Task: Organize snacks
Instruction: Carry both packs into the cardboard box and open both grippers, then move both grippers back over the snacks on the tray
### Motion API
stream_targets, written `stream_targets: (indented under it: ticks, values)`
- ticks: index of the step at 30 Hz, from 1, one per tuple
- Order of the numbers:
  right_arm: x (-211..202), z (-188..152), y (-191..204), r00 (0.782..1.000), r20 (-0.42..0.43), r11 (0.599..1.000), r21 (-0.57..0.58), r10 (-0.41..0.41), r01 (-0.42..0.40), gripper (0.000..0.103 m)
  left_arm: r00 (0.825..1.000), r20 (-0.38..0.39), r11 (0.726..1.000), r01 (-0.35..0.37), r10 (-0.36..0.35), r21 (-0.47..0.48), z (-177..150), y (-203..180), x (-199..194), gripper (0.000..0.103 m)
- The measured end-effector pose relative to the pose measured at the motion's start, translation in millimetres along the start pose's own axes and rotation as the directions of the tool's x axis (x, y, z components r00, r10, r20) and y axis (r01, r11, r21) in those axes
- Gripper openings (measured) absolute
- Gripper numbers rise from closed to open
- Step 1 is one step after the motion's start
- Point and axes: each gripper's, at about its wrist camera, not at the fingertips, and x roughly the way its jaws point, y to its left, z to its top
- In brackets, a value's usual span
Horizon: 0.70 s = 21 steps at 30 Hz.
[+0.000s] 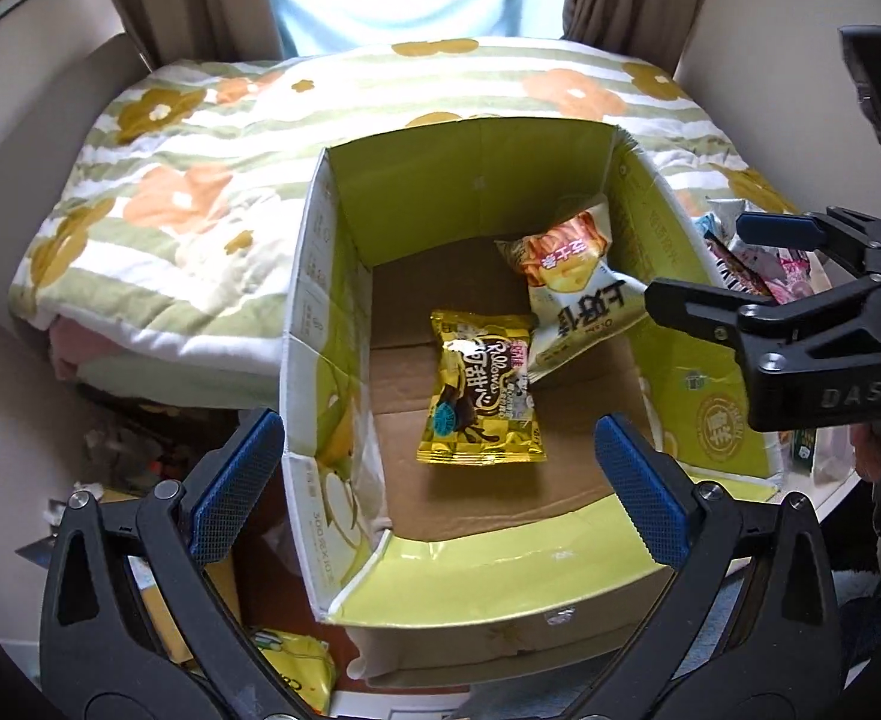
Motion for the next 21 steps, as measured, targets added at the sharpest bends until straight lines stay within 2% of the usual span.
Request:
stream_targets:
  ticks: [7, 13, 21]
  values:
    - [-26.7, -10.8, -12.7, 0.998, 0.040, 0.998, 0.056, 0.039, -0.042, 0.103, 1.000, -0.012, 1.000, 0.015, -0.014, 0.008, -1.6, -13.2, -2.3, 0.103]
    - [-62.0, -25.0, -36.4, 0.995, 0.095, 0.996, 0.084, -0.032, 0.024, 0.103, 0.999, 0.003, 0.999, 0.050, -0.050, 0.013, -1.0, -32.4, -9.3, 0.103]
    - [-110.9, -61.7, -89.0, 0.985, 0.142, 0.987, 0.143, -0.100, 0.079, 0.103, 0.997, 0.059, 0.998, 0.055, -0.057, 0.032, -7.8, -85.5, -33.8, 0.103]
